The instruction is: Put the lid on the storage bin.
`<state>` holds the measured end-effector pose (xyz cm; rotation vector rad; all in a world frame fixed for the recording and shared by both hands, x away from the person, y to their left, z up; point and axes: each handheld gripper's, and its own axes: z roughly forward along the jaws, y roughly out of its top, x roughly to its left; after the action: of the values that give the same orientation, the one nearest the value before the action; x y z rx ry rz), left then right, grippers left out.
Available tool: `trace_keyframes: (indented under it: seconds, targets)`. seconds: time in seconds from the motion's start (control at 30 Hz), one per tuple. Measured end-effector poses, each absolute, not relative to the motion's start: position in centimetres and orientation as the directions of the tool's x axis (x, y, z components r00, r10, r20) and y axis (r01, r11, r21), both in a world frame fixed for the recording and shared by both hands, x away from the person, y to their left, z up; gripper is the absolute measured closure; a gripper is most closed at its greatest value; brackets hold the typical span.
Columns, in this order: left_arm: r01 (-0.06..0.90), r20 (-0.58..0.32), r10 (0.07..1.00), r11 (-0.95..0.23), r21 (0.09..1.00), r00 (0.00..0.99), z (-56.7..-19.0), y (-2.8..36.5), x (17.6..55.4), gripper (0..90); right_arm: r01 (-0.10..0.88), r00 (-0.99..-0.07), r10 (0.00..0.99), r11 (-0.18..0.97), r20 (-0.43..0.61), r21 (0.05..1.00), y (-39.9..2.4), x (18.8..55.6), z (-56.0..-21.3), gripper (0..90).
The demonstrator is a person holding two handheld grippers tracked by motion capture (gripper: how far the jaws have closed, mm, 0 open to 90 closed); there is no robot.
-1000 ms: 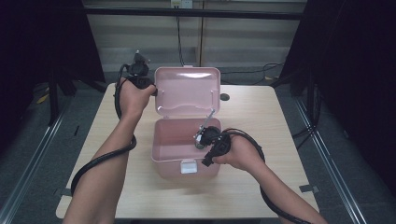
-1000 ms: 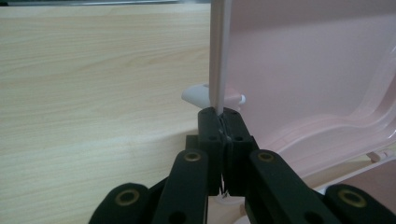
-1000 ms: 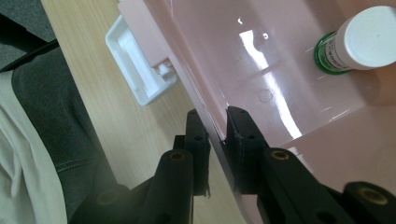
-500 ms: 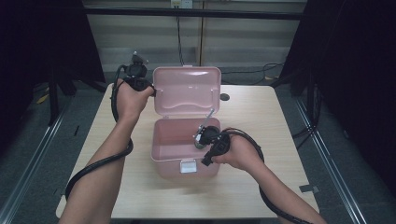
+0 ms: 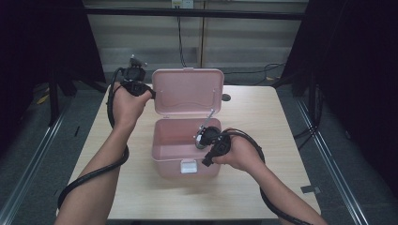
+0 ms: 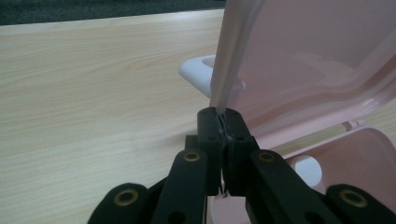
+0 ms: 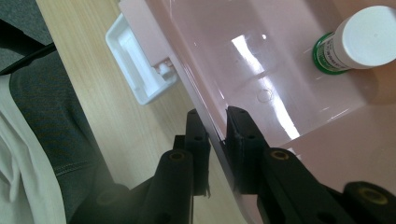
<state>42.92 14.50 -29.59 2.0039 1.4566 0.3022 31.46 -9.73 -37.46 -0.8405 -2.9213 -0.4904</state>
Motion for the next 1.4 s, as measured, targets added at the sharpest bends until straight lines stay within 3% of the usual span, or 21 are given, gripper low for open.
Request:
trace_keyframes:
  seconds: [0.67,0.8,0.87,1.27,1.3,1.4]
  targets:
    - [0.755,-0.192,0.900,-0.196,0.626,0.392,-29.5,15.1,40.8,87.7,0.521,-0.853,0.504,0.800,0.136,0.297,-9.6,31.4,-37.5,79.6]
    - [0.758,-0.209,0.893,-0.192,0.623,0.398,-29.6,15.4,40.7,88.3,0.522,-0.852,0.506,0.800,0.136,0.296,-9.5,31.4,-37.5,79.8]
    - [0.764,-0.261,0.876,-0.169,0.622,0.406,-29.5,15.5,40.7,90.0,0.519,-0.853,0.503,0.798,0.135,0.306,-9.5,31.4,-37.5,80.7]
    - [0.778,-0.233,0.881,-0.206,0.594,0.411,-30.7,15.5,41.0,90.0,0.504,-0.862,0.492,0.806,0.122,0.311,-9.2,31.4,-37.6,81.5]
    - [0.770,-0.227,0.882,-0.204,0.605,0.413,-30.8,15.6,41.1,89.6,0.502,-0.863,0.490,0.807,0.122,0.310,-9.3,31.4,-37.6,81.5]
    - [0.755,-0.251,0.869,-0.190,0.627,0.427,-31.1,16.0,41.4,73.1,0.511,-0.858,0.497,0.804,0.127,0.305,-9.2,31.4,-37.5,81.5]
